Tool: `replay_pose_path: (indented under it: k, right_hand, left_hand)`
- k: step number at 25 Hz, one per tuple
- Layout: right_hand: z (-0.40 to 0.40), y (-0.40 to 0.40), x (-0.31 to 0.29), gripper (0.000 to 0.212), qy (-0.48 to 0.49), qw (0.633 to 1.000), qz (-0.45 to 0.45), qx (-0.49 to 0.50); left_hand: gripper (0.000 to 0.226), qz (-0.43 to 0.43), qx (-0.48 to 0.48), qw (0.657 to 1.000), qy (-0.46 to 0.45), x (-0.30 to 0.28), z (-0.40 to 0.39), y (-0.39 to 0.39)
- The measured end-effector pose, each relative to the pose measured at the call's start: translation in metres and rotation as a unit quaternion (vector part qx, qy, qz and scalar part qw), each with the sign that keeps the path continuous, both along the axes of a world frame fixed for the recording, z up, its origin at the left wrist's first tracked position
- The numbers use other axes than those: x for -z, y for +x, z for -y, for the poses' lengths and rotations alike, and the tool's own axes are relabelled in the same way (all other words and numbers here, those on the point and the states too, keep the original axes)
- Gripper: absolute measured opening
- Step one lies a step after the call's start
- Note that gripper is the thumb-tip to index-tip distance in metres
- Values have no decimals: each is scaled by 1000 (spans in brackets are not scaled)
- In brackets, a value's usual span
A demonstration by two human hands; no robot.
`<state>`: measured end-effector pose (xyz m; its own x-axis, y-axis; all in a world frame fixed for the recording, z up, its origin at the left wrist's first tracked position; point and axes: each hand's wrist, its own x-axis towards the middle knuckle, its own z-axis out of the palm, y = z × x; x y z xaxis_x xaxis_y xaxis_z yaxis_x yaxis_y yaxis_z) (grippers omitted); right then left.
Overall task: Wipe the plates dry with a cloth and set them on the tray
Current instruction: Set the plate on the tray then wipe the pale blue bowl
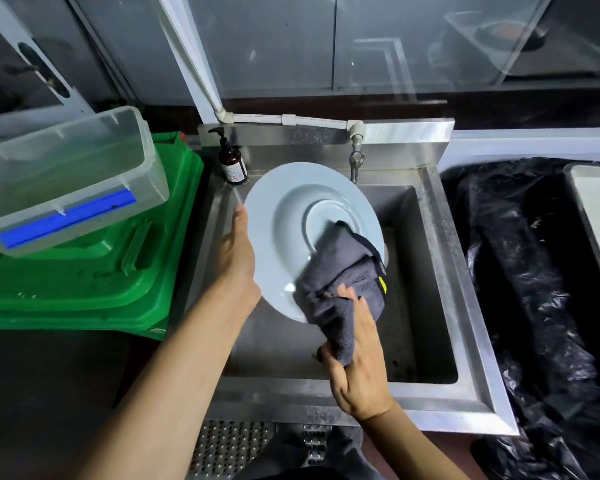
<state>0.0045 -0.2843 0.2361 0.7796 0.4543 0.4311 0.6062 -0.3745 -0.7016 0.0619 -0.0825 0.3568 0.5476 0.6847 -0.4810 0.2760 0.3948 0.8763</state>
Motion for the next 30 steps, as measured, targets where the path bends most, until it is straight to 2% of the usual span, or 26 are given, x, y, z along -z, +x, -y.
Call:
replay_pose_path:
  k: [1, 3, 6, 8, 9, 11, 14, 16, 19, 21, 23, 24, 25, 27, 28, 30]
  right_hand:
    - [1, -2, 1, 61, 26, 995, -84, 45]
    - [1, 3, -8, 68, 94, 958, -227, 146]
    - [-4, 37, -35, 58, 179, 917, -297, 199]
    - [-6, 68, -58, 56, 203, 907, -314, 194]
    - [-6, 81, -67, 55, 207, 910, -313, 179]
    - [-9, 92, -84, 36, 201, 931, -273, 133]
    - [-14, 93, -99, 16, 104, 982, -157, 36]
    - [-12, 102, -95, 19, 91, 985, -146, 2]
    - [-13, 108, -97, 29, 127, 951, -272, 76]
    - [-15, 98, -97, 29, 88, 970, -215, 64]
    - [-15, 92, -97, 34, 30, 993, -117, -10]
    - [-16, 96, -99, 39, 10, 993, -111, -26]
    - [-17, 101, -104, 39, 8, 990, -144, -7]
    - [-25, 106, -114, 28, 19, 976, -208, 61]
    - [-29, 103, -118, 26, 18, 981, -181, 66]
    - [-31, 94, -116, 39, -15, 998, -61, 1]
  left_hand:
    - [38, 8, -1, 1000, -17, -2, -1, -3]
    - [38, 14, 9, 999, -28, -3, -1, -8]
    - [39, 24, 26, 999, -9, -4, 2, -14]
    - [43, 35, 58, 998, 3, -6, 6, -17]
    - [43, 31, 77, 996, 17, -5, 9, -19]
    - [39, 21, 94, 995, 38, -3, 15, -24]
    - [46, 17, 83, 994, 63, -4, 20, -26]
    - [48, 19, 83, 993, 79, -7, 21, -27]
    - [32, 30, 119, 989, 81, -13, 21, -29]
    - [29, 28, 124, 988, 91, -13, 20, -29]
    - [30, 20, 117, 988, 101, -11, 22, -27]
    - [31, 19, 118, 987, 104, -8, 24, -27]
    - [30, 22, 124, 986, 105, -6, 25, -27]
    - [28, 30, 127, 987, 94, -4, 28, -26]
    - [29, 27, 118, 989, 89, -2, 27, -24]
    - [38, 11, 91, 992, 92, -2, 24, -20]
